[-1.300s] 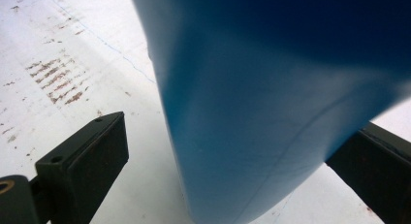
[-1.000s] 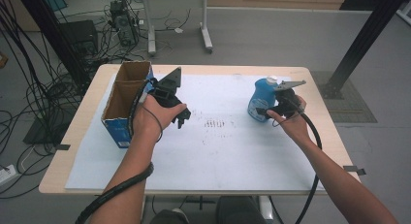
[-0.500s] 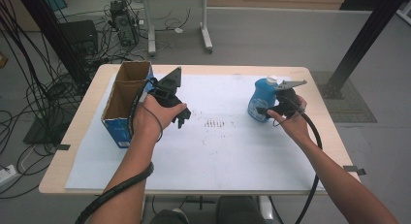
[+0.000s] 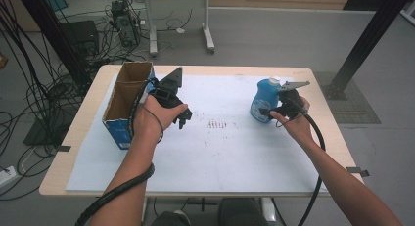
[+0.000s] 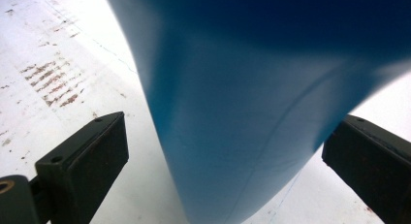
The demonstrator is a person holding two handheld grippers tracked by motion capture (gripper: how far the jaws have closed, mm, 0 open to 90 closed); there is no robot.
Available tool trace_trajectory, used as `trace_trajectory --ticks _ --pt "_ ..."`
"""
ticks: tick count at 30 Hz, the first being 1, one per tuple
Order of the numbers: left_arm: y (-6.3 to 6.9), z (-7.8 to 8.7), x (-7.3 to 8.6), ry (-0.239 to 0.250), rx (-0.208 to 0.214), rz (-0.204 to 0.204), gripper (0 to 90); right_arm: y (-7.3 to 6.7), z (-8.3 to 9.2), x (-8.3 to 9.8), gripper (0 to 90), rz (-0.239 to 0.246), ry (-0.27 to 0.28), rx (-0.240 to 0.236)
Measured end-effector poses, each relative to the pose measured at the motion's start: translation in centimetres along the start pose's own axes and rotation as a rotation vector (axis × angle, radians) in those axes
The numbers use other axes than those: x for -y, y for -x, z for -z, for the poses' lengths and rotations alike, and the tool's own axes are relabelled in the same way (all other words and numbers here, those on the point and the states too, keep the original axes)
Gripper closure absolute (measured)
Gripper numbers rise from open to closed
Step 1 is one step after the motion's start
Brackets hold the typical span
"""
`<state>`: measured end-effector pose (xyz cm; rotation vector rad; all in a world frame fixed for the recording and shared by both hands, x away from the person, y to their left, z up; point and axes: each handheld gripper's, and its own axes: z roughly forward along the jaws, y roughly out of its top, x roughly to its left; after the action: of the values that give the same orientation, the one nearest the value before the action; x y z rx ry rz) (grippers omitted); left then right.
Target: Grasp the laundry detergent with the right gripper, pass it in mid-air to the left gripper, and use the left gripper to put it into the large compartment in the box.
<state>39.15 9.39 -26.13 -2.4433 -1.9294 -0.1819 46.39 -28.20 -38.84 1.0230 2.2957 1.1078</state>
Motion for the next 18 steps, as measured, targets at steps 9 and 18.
trace_trajectory --ticks 9,18 --pt "0.05 0.02 0.04 0.002 0.001 0.003 5.8 0.00 0.05 0.00 2.5 -0.001 0.004 0.005" --pt "-0.01 0.10 0.09 0.003 0.001 0.002 5.8 0.05 0.08 0.00 2.5 -0.004 0.009 0.006"
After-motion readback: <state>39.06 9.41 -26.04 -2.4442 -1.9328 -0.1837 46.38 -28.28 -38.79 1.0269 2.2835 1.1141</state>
